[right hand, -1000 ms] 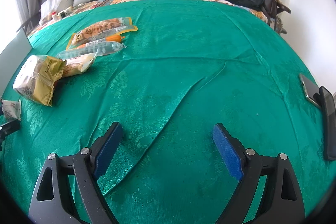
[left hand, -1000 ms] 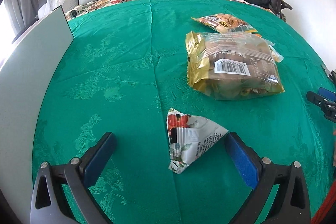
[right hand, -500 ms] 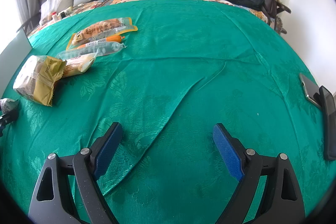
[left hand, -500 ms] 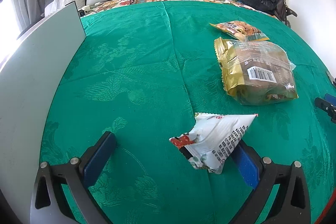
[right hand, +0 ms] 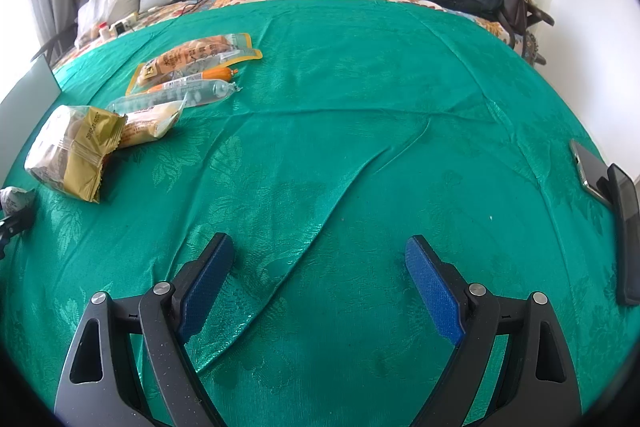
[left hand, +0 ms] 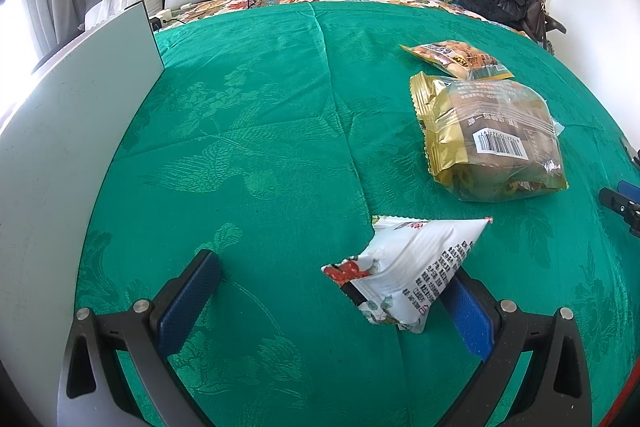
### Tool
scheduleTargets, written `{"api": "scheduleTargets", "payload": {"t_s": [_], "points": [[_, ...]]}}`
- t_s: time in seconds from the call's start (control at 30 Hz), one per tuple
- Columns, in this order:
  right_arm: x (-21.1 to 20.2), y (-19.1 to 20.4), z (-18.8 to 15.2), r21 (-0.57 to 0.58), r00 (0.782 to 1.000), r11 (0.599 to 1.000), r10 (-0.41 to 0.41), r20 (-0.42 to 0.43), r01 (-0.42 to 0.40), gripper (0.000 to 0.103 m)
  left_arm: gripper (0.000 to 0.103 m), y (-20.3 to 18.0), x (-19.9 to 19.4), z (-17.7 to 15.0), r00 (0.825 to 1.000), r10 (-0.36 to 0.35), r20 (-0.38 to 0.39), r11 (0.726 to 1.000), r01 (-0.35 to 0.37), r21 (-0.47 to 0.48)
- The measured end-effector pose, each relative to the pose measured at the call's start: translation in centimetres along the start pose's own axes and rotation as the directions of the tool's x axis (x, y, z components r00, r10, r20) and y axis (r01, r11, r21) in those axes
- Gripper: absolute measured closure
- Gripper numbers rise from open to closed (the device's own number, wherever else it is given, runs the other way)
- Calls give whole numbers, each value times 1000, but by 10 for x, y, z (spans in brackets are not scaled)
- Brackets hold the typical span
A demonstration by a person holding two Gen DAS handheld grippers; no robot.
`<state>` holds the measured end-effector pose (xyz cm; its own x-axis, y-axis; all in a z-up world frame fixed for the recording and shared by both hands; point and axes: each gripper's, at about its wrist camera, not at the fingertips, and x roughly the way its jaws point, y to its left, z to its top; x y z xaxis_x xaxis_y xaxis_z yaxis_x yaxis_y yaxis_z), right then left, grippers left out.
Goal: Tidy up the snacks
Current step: 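Position the left tool fingers around the white snack packet, then grasp the clear bag of brown eggs with the right tool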
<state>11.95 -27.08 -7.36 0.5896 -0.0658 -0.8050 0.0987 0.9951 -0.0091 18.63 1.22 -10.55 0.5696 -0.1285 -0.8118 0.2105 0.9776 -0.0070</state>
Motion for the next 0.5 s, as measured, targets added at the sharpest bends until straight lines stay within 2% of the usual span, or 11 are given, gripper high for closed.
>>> {"api": "scheduleTargets", "payload": {"t_s": [0.1, 0.13, 0.23, 0.3, 0.37, 0.4, 0.5], "points": [[-2, 3, 3, -25, 1000, 1000, 16, -25, -17, 14, 0, 0, 0, 0, 1000, -1, 0, 1000, 1, 0], [-6, 8, 5, -44, 999, 998, 44, -22, -45, 14, 0, 1, 0, 0, 1000, -1, 0, 1000, 1, -1], [-28, 40, 25, -176, 976, 963, 214, 28, -206, 14, 0, 0, 0, 0, 1000, 0, 0, 1000, 0, 0], [-33, 78, 45, -322, 959, 907, 284, -10, -272, 14, 0, 1, 0, 0, 1000, -1, 0, 1000, 1, 0], [-29, 120, 61, -464, 947, 830, 310, -79, -310, 14, 0, 0, 0, 0, 1000, -1, 0, 1000, 1, 0], [-23, 140, 67, -525, 946, 789, 299, -125, -319, 14, 0, 0, 0, 0, 1000, -1, 0, 1000, 1, 0], [4, 190, 75, -665, 962, 695, 188, -201, -274, 14, 0, 1, 0, 0, 1000, -1, 0, 1000, 1, 0]]}}
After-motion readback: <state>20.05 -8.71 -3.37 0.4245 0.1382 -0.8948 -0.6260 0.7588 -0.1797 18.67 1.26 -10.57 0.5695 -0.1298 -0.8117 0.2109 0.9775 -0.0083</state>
